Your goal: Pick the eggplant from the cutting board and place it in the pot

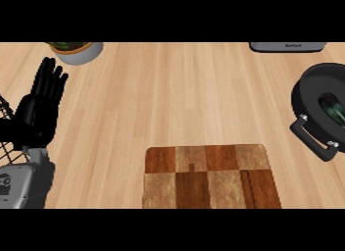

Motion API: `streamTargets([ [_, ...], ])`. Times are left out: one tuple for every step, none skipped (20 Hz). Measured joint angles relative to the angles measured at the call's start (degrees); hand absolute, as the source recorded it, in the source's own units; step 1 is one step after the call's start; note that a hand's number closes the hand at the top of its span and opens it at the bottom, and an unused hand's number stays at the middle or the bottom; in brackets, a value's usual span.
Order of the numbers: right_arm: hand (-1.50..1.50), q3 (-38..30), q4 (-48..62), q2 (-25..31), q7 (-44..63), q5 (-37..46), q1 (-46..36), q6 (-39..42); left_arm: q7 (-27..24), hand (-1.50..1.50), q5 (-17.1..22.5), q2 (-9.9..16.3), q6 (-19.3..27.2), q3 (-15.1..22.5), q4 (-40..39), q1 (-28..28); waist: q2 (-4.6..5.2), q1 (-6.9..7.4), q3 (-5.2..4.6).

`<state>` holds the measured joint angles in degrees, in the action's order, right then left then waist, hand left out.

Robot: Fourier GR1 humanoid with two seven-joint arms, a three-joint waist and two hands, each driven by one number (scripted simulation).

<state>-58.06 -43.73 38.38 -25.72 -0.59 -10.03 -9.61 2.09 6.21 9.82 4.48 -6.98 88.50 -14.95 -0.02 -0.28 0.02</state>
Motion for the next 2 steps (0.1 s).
streamTargets([
  [-1.50, -0.23, 0.88, 0.95, -0.41, -0.77, 0.58, 0.67, 0.34, 0.00, -0.05, 0.01, 0.12, -0.06, 0.40, 0.10, 0.01, 0.04, 0.01],
  [-1.50, -0.71, 2.66, 1.84, -1.75, -1.51, 1.22, 1.57, 0.65, 0.00, 0.31, 0.21, -0.19, -0.30, 0.76, 0.36, 0.01, 0.10, 0.00],
])
